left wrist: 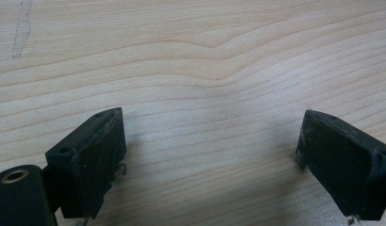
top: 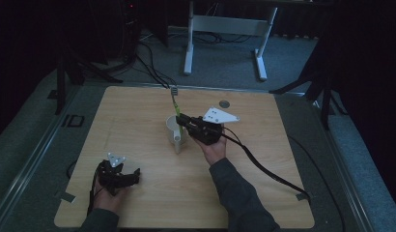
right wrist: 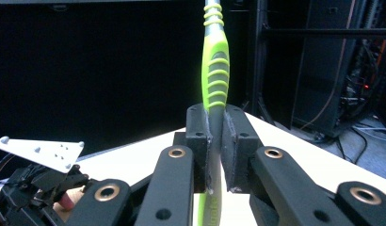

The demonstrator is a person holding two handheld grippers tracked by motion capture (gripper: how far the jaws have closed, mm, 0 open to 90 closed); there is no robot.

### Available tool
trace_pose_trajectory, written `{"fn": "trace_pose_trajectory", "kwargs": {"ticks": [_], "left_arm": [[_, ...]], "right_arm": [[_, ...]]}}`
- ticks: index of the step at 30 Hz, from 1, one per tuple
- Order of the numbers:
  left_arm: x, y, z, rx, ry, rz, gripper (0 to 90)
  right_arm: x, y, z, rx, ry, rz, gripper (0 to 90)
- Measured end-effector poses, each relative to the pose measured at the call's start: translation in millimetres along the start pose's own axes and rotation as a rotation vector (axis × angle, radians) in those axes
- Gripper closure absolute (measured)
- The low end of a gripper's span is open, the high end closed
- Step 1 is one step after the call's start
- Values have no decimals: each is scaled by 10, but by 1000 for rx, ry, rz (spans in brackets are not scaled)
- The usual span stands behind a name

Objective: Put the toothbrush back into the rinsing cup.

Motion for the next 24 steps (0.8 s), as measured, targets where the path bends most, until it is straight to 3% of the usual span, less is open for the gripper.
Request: {"fn": "trace_pose_trajectory", "kwargs": {"ticks": [7, 24], "left_arm": [[-3, 1, 2, -1, 1, -1, 94], [-6, 2, 3, -1, 2, -2, 94]], "right_arm": [[-13, 68, -65, -9, -18, -22, 821], [-85, 178, -142, -4, -9, -40, 820]]}}
Point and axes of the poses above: each handheld gripper's, and its own axes: z roughly backward along the jaws, y roughly out of its underside, x roughly to its left, the point moved 5 cm from there along -z, roughly forward along the jaws, and after that the axes turned 14 degrees about -z, right-handed, at the moved point
